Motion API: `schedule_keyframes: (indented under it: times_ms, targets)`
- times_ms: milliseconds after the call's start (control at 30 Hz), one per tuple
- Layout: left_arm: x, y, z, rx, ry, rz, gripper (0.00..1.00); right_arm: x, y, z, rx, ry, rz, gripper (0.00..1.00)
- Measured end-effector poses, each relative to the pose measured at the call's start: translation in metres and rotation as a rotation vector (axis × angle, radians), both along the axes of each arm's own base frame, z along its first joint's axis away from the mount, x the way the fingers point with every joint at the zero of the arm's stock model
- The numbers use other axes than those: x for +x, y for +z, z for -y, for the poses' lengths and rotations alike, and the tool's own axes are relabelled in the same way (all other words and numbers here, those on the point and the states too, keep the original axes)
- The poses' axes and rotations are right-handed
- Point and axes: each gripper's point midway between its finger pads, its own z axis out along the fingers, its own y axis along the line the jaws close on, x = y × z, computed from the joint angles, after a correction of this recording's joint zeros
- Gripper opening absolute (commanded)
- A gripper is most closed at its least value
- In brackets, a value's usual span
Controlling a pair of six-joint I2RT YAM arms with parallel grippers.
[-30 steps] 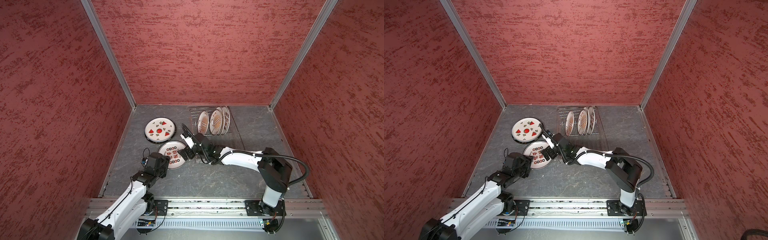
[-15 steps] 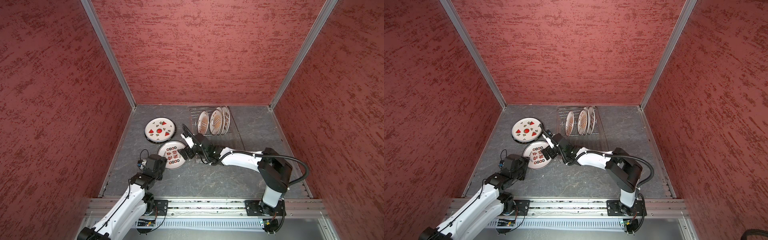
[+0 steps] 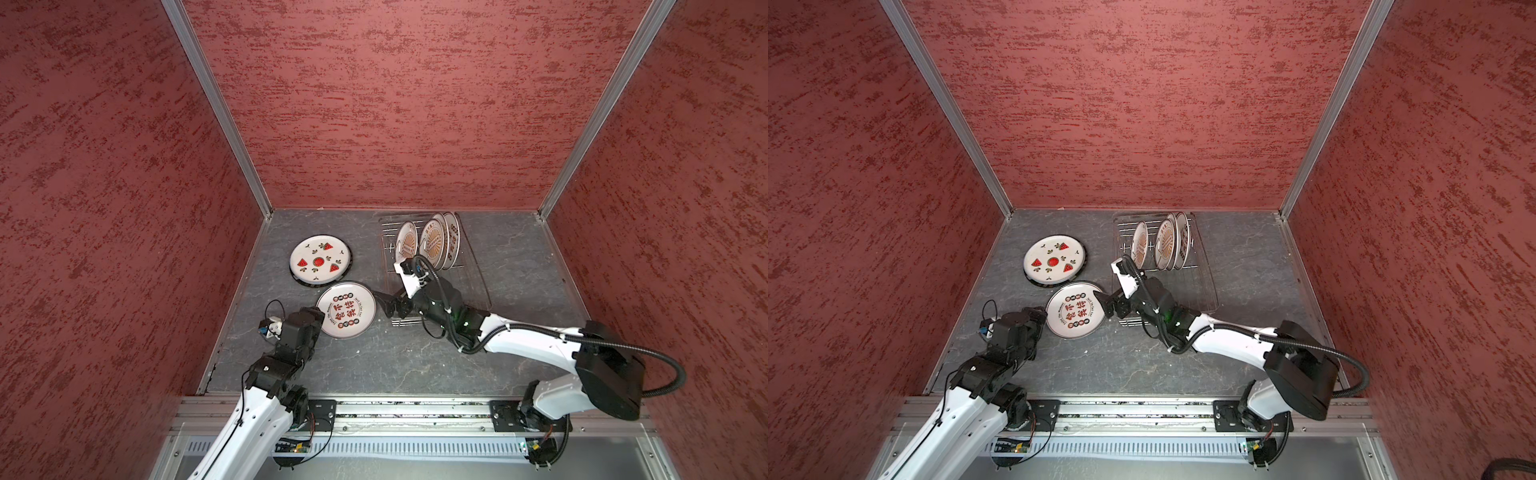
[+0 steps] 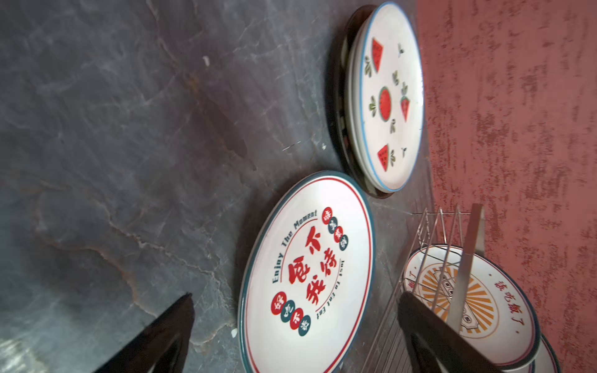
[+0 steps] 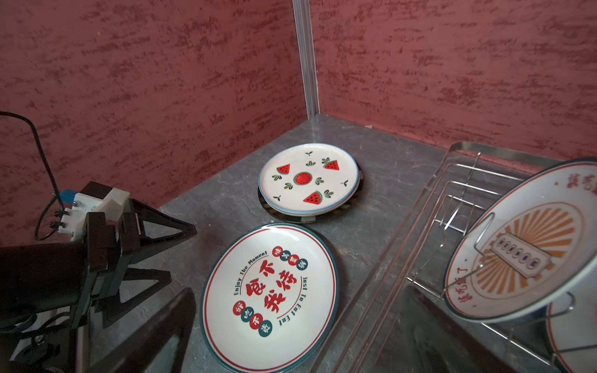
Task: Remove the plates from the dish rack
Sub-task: 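Raise the left gripper while the right gripper reaches into the rack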
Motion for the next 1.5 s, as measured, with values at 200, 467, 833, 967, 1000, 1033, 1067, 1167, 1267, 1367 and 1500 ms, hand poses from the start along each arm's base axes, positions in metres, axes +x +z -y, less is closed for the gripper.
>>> schedule_keyframes:
  times_ms: [200,467,833,967,1000,1033,1067,1167,1267,1367,1500]
  targets:
    - [0.003,0.017,0.009,0.038,-0.069,0.085,0.99,0.005,0.032,0.045,0.094,-0.085,0.055,0.9]
    - [0.021,0.051,0.049,0.121,-0.236,0.276,0.99,0.035,0.039,0.123,0.15,-0.275,0.051,0.99]
    - [0.035,0.104,0.17,0.276,-0.729,0.641,0.99,0.089,0.023,0.216,0.148,-0.539,-0.056,0.77]
    - [0.034,0.14,0.207,0.279,-0.877,0.754,0.99,0.11,0.033,0.218,0.136,-0.555,-0.085,0.66]
    - [0.034,0.149,0.214,0.276,-0.9,0.779,1.0,0.115,0.036,0.217,0.133,-0.555,-0.087,0.64]
    - [0.034,0.159,0.221,0.273,-0.92,0.808,0.99,0.119,0.039,0.216,0.13,-0.555,-0.09,0.61]
    - [0.033,0.167,0.228,0.266,-0.941,0.835,0.99,0.124,0.041,0.214,0.123,-0.556,-0.096,0.59]
    - [0.035,0.172,0.24,0.256,-0.973,0.865,0.99,0.139,0.039,0.21,0.098,-0.566,-0.124,0.46]
    - [0.039,0.16,0.246,0.265,-0.987,0.833,0.99,0.152,0.025,0.206,0.049,-0.577,-0.168,0.43]
    - [0.043,0.15,0.25,0.272,-0.994,0.809,1.0,0.162,0.007,0.204,0.002,-0.59,-0.214,0.37]
    - [0.048,0.142,0.255,0.274,-0.998,0.794,0.99,0.172,-0.009,0.207,-0.056,-0.628,-0.252,0.32]
